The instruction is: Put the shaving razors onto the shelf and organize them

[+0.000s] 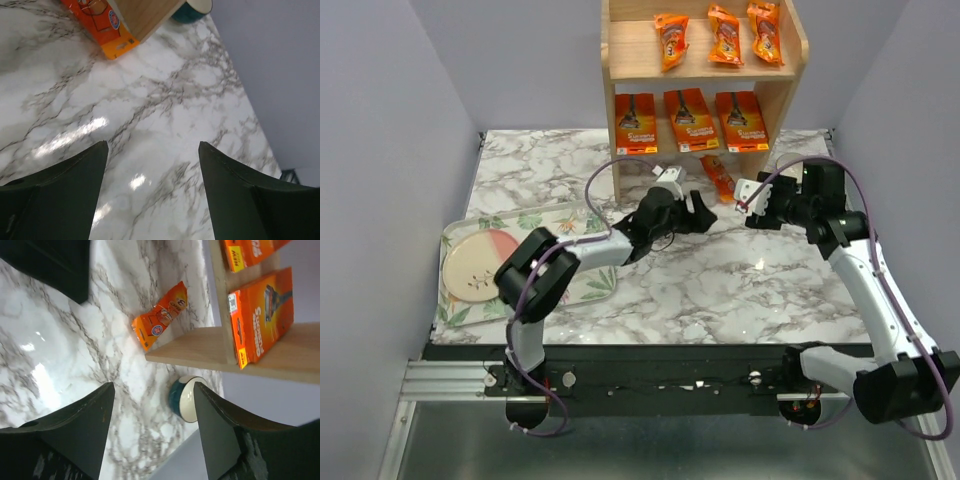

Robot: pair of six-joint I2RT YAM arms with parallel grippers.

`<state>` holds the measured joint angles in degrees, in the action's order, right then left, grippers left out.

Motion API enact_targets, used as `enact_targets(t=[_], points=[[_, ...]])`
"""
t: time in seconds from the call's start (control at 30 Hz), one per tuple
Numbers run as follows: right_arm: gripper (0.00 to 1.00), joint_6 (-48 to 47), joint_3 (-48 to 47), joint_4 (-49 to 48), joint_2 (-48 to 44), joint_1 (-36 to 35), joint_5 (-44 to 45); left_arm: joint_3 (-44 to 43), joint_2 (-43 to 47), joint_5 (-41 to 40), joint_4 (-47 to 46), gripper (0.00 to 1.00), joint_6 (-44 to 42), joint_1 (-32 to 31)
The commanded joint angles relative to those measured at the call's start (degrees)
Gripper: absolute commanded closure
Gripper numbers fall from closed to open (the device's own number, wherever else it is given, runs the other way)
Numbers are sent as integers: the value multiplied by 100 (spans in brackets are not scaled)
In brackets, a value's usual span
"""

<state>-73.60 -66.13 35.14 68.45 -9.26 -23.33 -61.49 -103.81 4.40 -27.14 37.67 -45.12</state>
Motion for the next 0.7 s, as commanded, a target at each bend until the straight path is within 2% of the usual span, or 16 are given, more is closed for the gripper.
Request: enact_targets(t=[0.0,0.03,0.1,0.3,0.33,0.43,0.47,0.5,0.57,0.6,0.67], points=[[27,1909,574,-744,-900,20,47,-1337,-1096,-870,-222,21,1874,-119],[27,2277,601,-788,-999,20,57,-1748,-1446,-993,-222,25,1980,-154],[26,2569,584,-798,-1166,12,127,-2093,-1720,-1213,-39,45,2418,-155],[26,3150,250,-561,-1211,12,540,-3210,-2591,-872,216,46,2850,47],[26,3176,232,-534,-1246,12,540,-3402,-2670,-810,348,46,3277,82],[26,3220,267,-569,-1307,20,505,-3667,-2706,-275,963,46,3773,302],[26,3238,285,-595,-1333,12,496,-3677,-2689,-30,1147,44,4313,381],[26,3264,302,-604,-1342,20,540,-3677,-2654,443,1654,44,4475,582],[26,3352,302,-596,-1343,12,593,-3659,-2539,1094,2027,42,4260,776],[26,3379,294,-596,-1343,12,654,-3633,-2530,1681,2106,41,4136,855],[26,3440,302,-613,-1351,12,672,-3904,-2723,1949,2886,41,3845,1023]])
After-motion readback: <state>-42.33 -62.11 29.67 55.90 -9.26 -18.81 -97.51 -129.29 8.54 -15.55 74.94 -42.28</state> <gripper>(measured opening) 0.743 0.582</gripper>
